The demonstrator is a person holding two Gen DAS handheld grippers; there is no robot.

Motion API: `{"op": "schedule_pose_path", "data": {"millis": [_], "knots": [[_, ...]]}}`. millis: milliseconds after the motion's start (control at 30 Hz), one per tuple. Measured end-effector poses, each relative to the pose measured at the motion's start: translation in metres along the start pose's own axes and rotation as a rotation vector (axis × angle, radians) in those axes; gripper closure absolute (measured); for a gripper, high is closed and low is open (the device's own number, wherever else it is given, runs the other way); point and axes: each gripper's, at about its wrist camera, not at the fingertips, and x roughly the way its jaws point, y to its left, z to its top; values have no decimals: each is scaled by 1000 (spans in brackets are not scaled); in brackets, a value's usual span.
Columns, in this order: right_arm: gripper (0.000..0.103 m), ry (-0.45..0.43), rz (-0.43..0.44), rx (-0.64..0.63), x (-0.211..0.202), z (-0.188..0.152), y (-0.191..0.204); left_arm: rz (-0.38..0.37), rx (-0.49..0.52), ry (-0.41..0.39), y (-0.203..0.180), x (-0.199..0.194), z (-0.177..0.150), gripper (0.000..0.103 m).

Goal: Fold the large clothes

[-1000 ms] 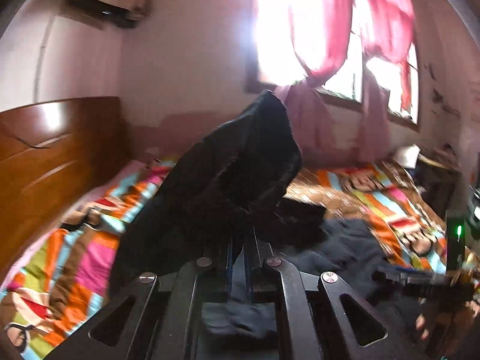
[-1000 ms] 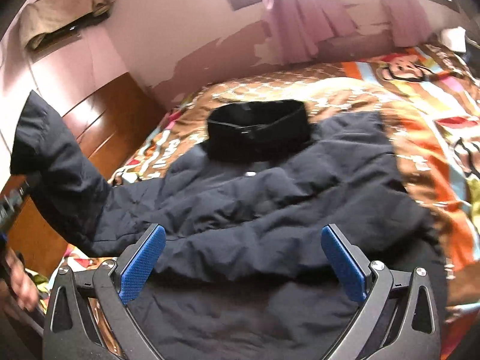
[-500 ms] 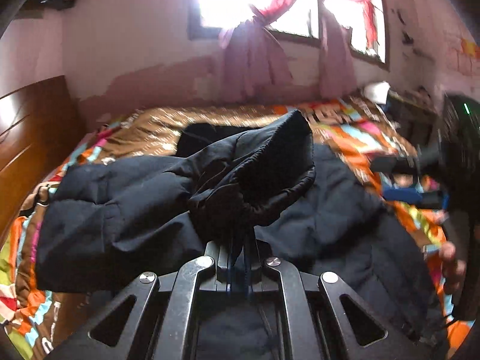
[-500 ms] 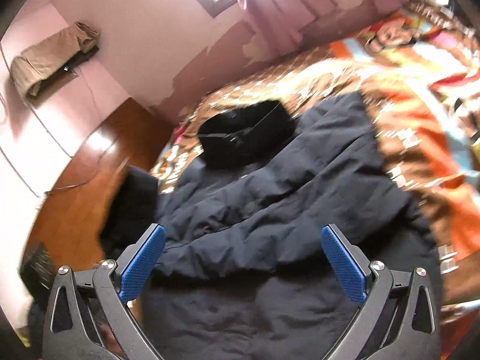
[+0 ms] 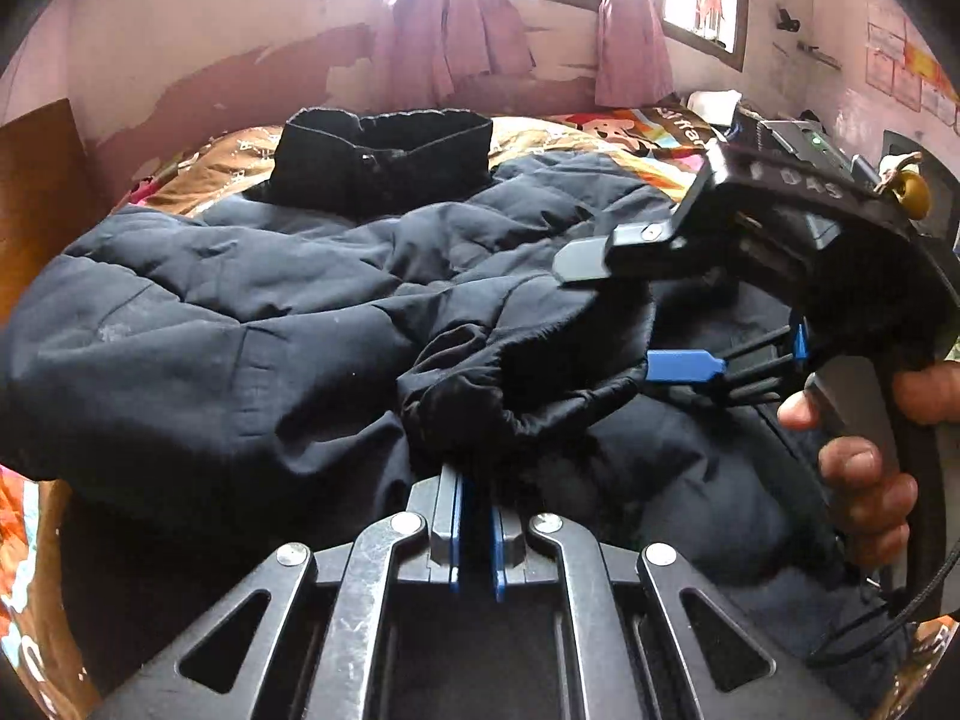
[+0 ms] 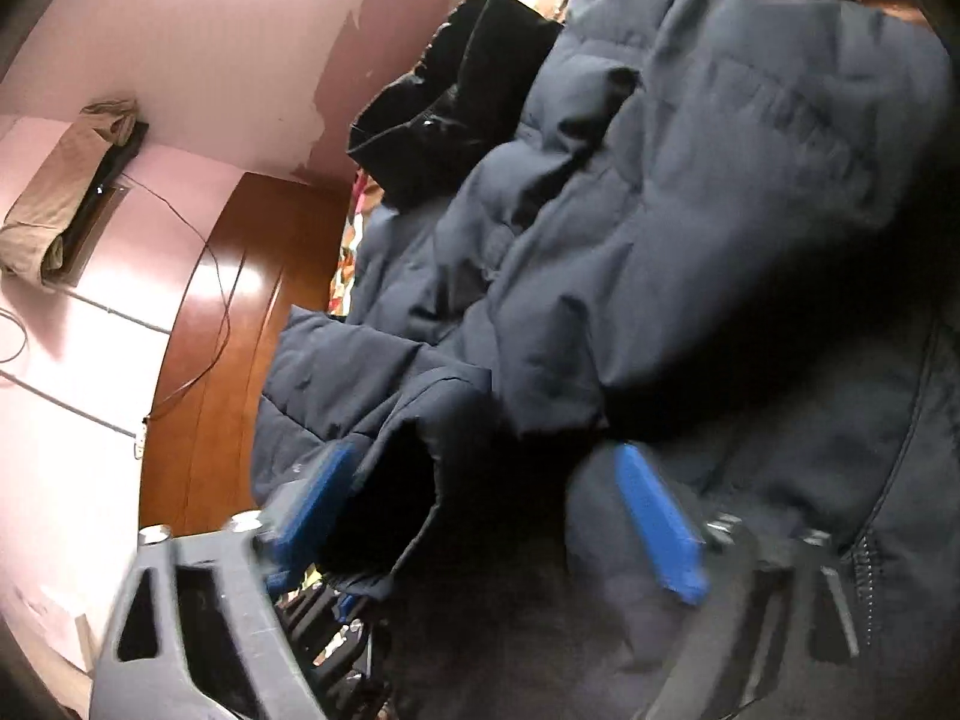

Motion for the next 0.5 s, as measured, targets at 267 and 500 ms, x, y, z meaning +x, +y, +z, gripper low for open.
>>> {"op": "schedule_pose_path", "data": {"millis": [267,500], "knots": [[82,17,17,46,11,-7,2,-26,27,86,-7,-3,-8,74],[97,23,-81,-75,1,-6,27,-49,-84,-10,5,-56,-39,16]]}}
